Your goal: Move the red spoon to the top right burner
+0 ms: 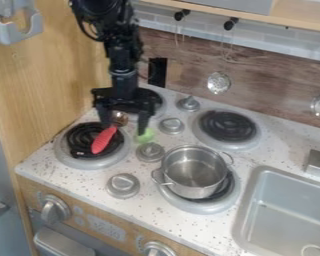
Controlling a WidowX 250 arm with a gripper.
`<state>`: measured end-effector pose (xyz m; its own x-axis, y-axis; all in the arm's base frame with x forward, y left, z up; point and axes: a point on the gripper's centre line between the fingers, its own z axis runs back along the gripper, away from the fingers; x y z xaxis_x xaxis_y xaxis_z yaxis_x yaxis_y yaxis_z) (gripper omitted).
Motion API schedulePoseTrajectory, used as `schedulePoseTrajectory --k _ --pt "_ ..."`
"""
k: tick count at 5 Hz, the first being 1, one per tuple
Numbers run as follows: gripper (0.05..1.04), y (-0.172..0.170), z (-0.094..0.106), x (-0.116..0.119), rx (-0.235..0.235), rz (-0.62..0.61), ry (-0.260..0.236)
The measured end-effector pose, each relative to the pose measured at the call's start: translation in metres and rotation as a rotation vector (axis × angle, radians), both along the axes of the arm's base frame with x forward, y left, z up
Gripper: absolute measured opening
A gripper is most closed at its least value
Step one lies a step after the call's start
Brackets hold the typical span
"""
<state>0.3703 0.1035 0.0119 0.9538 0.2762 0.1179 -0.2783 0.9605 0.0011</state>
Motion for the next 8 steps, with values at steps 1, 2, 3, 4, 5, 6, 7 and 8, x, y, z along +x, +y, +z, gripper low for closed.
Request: schedulePoseTrajectory --k 1,2,3,4,5,6,7,8 --pt "0.999 0.025 -0.012 0.002 -0.007 0.057 0.041" --pt "0.999 0.030 -0.026 0.006 -0.019 0.053 0.092" --pt "0.999 0.029 -0.045 0.007 -0.041 0.045 0.140" --pt "0.940 0.030 -0.048 0.015 -0.041 0.035 0.132" --pt "0.700 0.031 -0.052 0.016 -0.038 0.027 0.141" --pt "0.609 0.027 -0.051 0.017 -0.020 -0.003 0.168" --pt "0.594 0.023 -0.050 0.018 0.000 -0.020 0.182" --pt "0.539 0.006 -0.043 0.017 0.020 -0.026 0.147"
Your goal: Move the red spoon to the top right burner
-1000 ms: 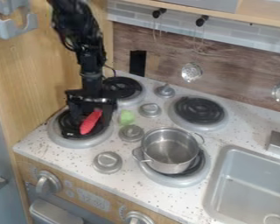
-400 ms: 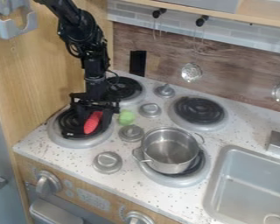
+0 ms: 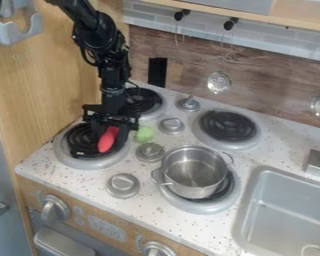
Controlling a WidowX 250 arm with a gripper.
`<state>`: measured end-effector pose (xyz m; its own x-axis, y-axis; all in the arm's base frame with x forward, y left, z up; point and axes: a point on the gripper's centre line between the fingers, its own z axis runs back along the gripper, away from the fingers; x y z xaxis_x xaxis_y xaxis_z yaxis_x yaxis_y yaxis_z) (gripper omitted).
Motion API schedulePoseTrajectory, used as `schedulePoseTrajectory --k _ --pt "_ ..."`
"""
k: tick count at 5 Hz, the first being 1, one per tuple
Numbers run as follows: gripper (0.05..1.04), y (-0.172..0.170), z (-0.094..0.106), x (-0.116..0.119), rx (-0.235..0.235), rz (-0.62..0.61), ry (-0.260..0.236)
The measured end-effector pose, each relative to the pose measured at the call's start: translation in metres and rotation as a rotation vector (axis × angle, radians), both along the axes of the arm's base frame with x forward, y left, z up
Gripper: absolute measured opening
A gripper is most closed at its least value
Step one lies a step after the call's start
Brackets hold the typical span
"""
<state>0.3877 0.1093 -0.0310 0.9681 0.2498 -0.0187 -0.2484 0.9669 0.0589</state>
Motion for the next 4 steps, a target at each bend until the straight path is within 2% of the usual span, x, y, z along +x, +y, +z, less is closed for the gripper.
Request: schedulePoseTrajectory --k 1,2,3,4 --pt "0.360 -0.028 0.026 0.007 0.016 -0.059 -0.076" --pt "0.276 -0.047 0.043 0.011 0.006 -0.091 -0.135" --pt "0.215 -0.050 0.048 0.015 -0.009 -0.092 -0.169" --pt "0.200 -0.062 0.047 0.017 -0.008 -0.141 -0.186"
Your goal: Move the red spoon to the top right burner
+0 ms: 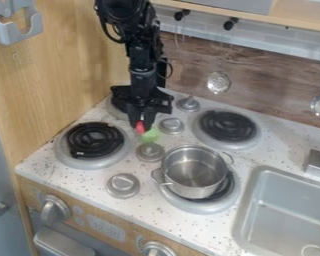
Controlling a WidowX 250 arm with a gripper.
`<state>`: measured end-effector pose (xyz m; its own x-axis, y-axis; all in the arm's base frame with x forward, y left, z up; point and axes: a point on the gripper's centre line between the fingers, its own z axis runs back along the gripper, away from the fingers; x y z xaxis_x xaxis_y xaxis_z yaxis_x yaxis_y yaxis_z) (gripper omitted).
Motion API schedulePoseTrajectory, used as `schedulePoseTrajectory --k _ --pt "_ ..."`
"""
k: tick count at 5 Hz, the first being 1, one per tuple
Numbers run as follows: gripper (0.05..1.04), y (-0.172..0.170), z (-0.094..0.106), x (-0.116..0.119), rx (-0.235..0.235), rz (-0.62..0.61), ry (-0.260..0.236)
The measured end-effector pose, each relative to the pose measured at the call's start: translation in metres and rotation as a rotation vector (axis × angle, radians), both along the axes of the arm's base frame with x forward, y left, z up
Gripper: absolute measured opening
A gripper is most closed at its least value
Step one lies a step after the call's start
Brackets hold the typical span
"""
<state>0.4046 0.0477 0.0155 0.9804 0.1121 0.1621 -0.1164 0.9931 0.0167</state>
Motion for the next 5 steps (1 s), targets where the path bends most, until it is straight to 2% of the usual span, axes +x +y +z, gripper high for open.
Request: schedulePoseTrajectory --k 1,2,3,4,5 --pt "0.200 -0.025 0.019 0.007 0.040 -0.078 -0.059" --pt "0.200 -0.037 0.020 0.010 0.071 -0.128 -0.113" --pt "0.200 -0.037 0.021 0.016 0.080 -0.141 -0.159" --pt "0.200 -0.045 0.020 0.033 0.055 -0.177 -0.196" --pt "0.200 -0.058 0.003 0.054 0.005 -0.230 -0.219"
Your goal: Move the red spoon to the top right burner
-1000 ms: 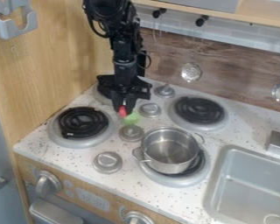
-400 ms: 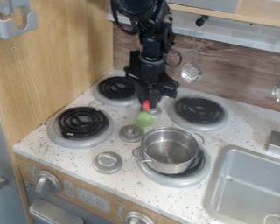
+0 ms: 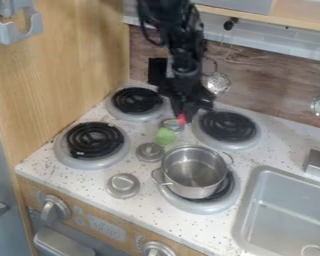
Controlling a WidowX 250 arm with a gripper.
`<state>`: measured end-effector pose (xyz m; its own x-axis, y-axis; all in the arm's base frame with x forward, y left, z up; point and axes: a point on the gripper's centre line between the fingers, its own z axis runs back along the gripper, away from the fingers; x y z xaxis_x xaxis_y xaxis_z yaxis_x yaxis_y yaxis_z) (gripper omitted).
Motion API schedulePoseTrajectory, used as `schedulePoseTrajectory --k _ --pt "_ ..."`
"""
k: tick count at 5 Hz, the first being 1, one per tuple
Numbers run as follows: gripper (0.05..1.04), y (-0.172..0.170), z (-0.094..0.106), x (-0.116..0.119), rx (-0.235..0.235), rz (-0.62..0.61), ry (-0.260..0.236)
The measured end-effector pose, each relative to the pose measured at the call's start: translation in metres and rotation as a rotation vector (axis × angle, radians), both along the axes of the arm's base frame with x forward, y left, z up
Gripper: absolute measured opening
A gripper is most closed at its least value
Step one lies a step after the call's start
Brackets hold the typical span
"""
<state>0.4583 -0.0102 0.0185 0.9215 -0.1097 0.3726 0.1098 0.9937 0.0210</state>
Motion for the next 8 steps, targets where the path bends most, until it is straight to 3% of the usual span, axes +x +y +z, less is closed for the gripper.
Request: schedulePoseTrajectory --k 1,3,4,5,6,7,8 --pt "0.200 -0.009 0.000 0.015 -0.040 -0.044 -0.052" --pt "0.199 -0.028 -0.012 0.034 -0.129 -0.137 -0.111" --pt "0.198 -0.029 -0.023 0.039 -0.142 -0.149 -0.089" --pt "0.225 -0.026 -0.041 0.041 -0.162 -0.117 -0.015" --pt "0.494 -0.023 -0.053 0.036 -0.191 -0.059 0.062" --pt "0.806 -0.017 -0.059 0.026 -0.166 -0.026 0.094" --pt "1.011 -0.010 -0.038 0.010 -0.095 0.028 0.086"
